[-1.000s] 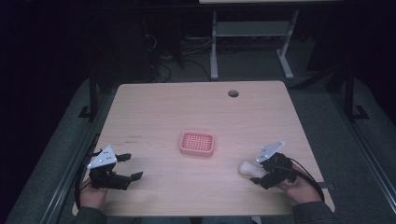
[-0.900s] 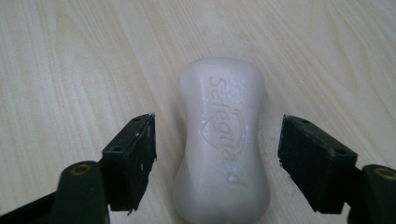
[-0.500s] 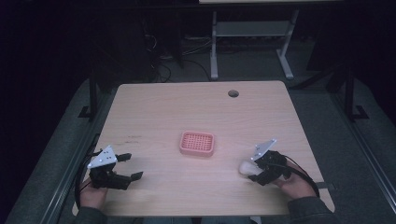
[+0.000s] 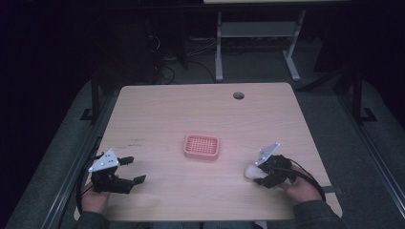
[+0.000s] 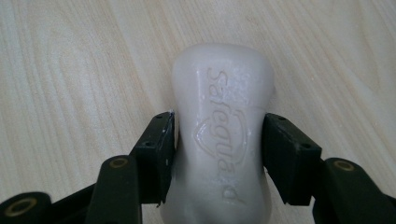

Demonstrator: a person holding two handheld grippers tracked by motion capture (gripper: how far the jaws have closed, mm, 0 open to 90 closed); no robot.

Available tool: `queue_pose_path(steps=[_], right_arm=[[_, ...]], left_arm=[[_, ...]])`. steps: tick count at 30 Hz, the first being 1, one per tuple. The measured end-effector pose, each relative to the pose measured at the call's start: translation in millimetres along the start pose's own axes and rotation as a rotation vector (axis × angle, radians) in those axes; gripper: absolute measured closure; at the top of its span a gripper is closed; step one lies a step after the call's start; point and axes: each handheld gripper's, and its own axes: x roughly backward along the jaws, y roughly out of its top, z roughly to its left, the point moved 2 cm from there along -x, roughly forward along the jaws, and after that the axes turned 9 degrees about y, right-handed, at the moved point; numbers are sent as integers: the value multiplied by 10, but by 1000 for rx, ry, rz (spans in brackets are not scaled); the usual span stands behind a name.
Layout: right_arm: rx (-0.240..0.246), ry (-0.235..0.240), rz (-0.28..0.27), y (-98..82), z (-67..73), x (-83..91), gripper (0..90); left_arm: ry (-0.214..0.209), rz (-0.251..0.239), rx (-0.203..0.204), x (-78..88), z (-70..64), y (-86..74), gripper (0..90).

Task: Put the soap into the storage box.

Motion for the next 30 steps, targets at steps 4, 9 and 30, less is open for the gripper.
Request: queue_pose_path(steps=[4, 9, 30], right_arm=[[-4, 6, 7, 12, -8, -17, 460], [-9, 13, 6, 13, -25, -28, 474], [19, 42, 7, 35, -9, -17, 485]], left_arm=[[1, -2, 2, 2, 4, 0, 148], [1, -2, 6, 3, 5, -1, 148], [5, -9, 11, 17, 10, 1, 148]])
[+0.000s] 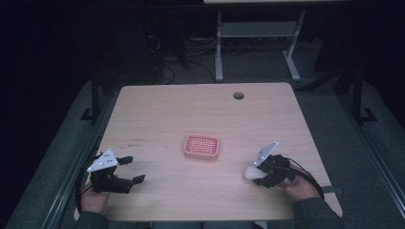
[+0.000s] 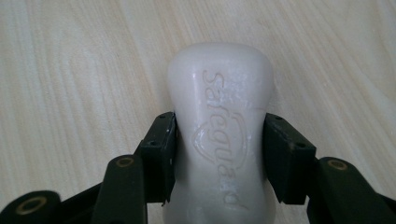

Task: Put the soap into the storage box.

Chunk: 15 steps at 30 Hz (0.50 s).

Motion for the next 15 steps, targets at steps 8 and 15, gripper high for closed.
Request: queue_pose_path(steps=[8, 15], right_arm=[[27, 1, -13, 79, 1, 42, 486], [26, 23, -28, 125, -19, 59, 486]], left_arm=[[0, -1, 0, 2, -1, 0, 148], [1, -1, 0, 1, 0, 2, 148]])
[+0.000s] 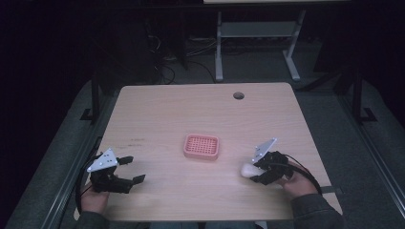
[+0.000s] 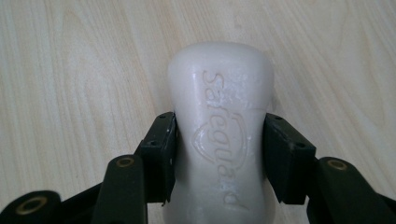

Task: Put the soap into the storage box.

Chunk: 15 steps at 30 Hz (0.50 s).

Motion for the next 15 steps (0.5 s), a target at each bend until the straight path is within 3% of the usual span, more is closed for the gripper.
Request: queue_pose_path(steps=[15], right_arm=[[12, 31, -30, 68, -74, -1, 487]], left_arm=[[1, -2, 1, 2, 12, -1, 148]])
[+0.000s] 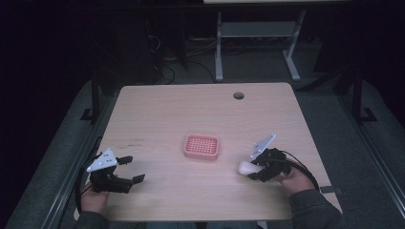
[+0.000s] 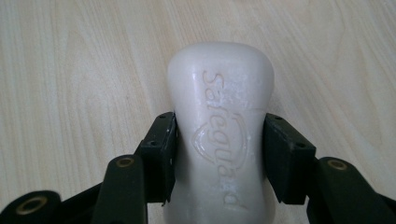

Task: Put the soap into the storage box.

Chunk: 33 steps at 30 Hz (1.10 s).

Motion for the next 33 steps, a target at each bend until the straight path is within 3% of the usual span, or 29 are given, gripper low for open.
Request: queue_pose_path(steps=[16, 33], right_arm=[[28, 12, -30, 166, -77, 94, 486], [63, 41, -26, 416, -177, 11, 487]], left_arm=[[3, 0, 3, 2, 6, 2, 148], [10, 2, -5, -7, 9, 7, 148]])
